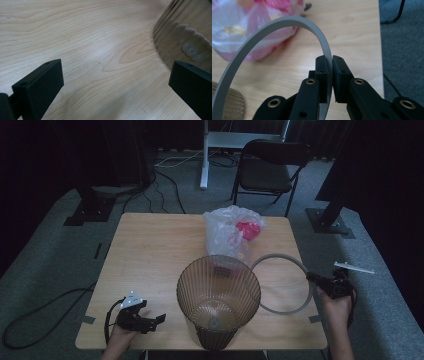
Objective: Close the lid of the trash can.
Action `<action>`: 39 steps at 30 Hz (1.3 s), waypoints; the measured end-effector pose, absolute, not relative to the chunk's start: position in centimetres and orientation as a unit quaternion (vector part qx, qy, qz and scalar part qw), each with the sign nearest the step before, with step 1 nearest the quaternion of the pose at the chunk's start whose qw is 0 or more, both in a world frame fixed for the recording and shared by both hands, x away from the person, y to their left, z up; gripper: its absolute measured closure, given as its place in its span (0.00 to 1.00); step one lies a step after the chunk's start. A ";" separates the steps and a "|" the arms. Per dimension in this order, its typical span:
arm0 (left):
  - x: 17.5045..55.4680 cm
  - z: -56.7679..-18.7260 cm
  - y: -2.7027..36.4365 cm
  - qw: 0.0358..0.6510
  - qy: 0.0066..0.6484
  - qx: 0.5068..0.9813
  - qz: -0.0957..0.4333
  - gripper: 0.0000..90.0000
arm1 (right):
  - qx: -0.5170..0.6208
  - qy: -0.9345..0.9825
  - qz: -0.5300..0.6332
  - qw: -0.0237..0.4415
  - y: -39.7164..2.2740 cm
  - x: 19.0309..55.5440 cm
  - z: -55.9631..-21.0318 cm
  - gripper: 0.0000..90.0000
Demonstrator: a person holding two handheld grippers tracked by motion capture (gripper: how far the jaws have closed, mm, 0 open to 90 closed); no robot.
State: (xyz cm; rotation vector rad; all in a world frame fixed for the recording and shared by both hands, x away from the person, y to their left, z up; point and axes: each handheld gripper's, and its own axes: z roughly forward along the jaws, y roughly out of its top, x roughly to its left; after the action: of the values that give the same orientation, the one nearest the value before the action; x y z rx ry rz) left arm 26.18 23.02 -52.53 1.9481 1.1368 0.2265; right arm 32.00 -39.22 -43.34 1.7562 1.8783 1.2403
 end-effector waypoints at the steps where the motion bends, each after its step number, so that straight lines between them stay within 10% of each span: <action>1: 26.2 -52.5 23.0 0.423 0.454 0.779 0.091 0.00 | 0.608 0.647 0.435 0.150 -39.4 31.9 -42.7 0.93; 39: 26.2 -52.6 23.1 0.420 0.451 0.783 0.087 0.00 | 0.450 0.669 0.566 0.174 -31.0 33.7 -26.0 0.93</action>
State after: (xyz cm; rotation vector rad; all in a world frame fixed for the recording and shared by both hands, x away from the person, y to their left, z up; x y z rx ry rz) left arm 26.23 23.05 -52.61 1.9620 1.1309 0.2193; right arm 33.70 -30.97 -26.04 1.2753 1.8960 1.6045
